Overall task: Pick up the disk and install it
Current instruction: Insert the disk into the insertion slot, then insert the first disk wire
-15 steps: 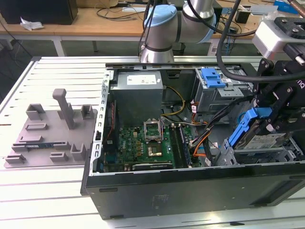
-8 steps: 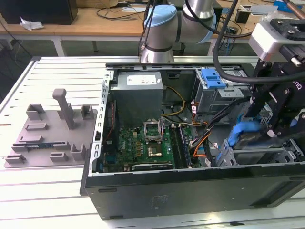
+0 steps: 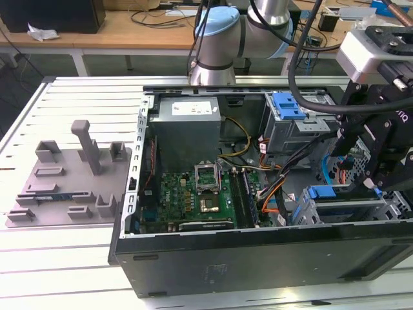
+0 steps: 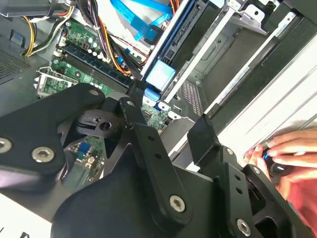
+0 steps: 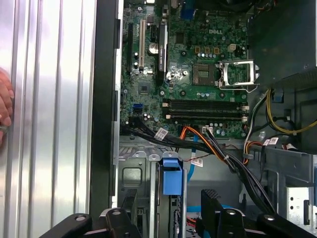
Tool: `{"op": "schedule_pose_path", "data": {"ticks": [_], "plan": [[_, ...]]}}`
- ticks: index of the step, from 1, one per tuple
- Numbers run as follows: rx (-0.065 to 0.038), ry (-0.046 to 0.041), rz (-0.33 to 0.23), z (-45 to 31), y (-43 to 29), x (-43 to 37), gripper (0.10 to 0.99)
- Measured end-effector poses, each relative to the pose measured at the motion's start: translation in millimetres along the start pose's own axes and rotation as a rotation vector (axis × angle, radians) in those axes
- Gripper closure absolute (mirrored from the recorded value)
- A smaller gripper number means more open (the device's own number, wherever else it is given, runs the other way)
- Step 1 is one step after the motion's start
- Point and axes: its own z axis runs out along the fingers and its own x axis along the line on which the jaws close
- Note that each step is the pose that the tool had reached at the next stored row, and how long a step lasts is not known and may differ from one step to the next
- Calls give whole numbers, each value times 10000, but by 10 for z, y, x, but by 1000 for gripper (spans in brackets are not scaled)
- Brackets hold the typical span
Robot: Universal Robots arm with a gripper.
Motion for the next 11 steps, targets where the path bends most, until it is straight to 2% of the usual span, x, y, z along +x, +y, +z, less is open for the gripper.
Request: {"op": "schedule_pose_path", "data": {"ticks": [11], "plan": [[0,4,1,0,0,0,463]]}}
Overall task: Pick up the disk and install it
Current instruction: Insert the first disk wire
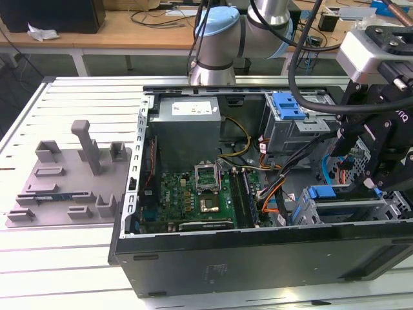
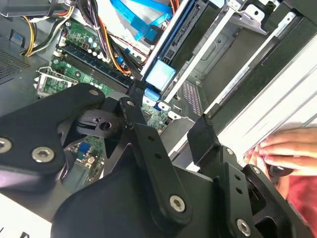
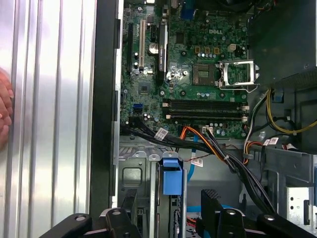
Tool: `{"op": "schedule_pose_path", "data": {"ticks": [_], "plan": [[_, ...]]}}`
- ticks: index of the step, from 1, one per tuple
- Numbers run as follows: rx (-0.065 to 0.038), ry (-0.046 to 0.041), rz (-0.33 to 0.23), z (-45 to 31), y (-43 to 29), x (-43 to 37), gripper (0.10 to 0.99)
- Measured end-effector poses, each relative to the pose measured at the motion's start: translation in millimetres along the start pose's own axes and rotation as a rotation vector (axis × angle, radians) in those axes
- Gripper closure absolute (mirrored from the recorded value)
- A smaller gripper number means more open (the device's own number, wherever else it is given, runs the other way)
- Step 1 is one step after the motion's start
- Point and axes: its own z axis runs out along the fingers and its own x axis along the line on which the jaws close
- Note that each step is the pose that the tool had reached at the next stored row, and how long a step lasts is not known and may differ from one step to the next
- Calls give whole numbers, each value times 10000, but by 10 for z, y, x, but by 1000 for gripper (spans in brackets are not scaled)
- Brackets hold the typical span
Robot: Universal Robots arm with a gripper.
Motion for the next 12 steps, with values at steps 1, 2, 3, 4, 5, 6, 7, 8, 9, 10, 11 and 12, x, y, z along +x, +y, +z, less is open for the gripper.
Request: {"op": "schedule_pose_path", "data": {"ticks": [1,2,3,4,5,6,7,8,9,10,11,12], "plan": [[0,0,0,0,0,0,463],[0,1,0,0,0,0,463],[0,4,0,0,0,-1,463],[-9,156,9,3,-8,-52,463],[-23,312,18,6,-20,-100,463],[-35,430,25,7,-29,-134,463],[-52,623,37,10,-43,-186,463],[-64,745,43,11,-50,-216,463],[-79,860,50,14,-57,-241,463],[-98,997,59,15,-66,-268,463],[-112,1086,64,15,-75,-288,463],[-125,1196,71,17,-90,-318,463]]}}
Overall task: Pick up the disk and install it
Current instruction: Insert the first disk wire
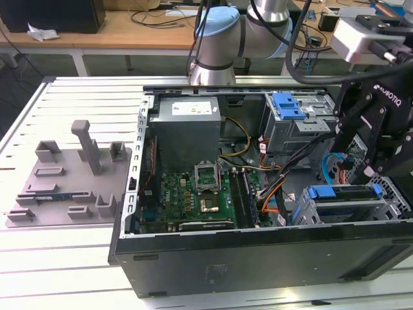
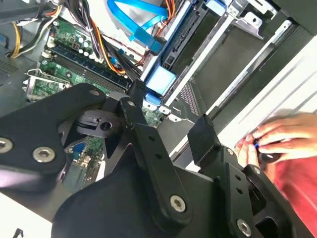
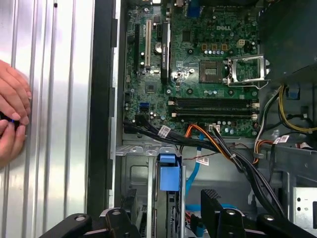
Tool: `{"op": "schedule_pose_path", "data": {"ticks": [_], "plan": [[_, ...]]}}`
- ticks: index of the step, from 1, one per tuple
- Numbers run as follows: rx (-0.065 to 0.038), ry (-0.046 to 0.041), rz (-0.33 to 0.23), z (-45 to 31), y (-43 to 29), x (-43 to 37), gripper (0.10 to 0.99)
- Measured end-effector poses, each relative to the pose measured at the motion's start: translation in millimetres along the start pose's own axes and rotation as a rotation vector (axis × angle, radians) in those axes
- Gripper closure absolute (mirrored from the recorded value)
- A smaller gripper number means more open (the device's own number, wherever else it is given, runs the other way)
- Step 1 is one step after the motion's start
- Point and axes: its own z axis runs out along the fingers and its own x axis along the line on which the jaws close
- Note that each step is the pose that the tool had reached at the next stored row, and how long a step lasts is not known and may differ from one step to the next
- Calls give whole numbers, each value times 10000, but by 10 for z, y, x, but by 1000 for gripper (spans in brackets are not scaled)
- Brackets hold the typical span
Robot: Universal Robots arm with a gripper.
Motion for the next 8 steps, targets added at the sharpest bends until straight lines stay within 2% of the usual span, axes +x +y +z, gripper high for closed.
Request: {"op": "schedule_pose_path", "data": {"ticks": [1,4,8], "plan": [[-11,99,5,-3,-17,-30,463],[-53,304,16,-9,-70,-86,463],[-121,528,27,-17,-142,-144,463]]}}
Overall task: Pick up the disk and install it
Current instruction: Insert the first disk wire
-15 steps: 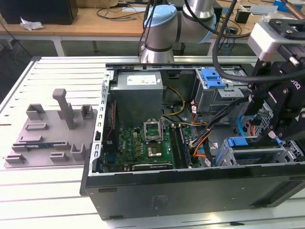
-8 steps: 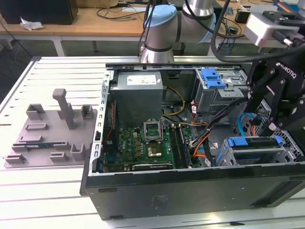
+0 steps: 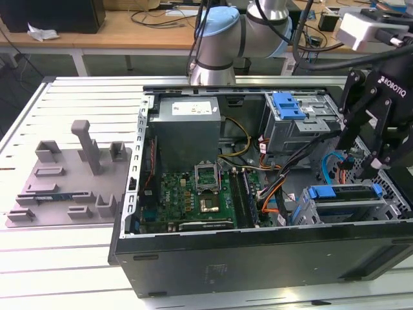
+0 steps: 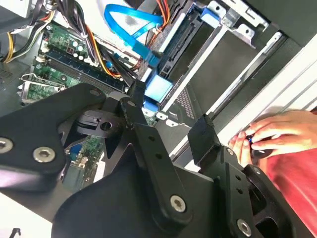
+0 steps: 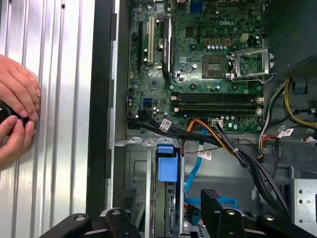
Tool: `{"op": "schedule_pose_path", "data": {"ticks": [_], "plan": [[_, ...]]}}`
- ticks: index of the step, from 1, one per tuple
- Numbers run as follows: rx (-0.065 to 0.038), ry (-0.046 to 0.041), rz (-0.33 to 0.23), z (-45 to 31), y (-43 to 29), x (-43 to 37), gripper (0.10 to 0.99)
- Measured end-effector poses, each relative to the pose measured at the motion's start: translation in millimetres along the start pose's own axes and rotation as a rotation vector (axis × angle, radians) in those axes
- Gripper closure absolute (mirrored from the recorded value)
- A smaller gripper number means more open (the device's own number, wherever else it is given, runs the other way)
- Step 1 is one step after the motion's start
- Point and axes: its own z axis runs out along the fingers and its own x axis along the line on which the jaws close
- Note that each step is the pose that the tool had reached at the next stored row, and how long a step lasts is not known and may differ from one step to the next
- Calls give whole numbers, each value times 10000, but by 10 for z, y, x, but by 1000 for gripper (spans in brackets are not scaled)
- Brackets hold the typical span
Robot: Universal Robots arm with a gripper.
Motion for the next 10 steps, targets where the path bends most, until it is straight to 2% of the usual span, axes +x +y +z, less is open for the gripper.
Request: {"op": "schedule_pose_path", "data": {"ticks": [4,10], "plan": [[-72,237,10,-13,-80,-59,463],[-156,499,22,-34,-220,-149,463]]}}
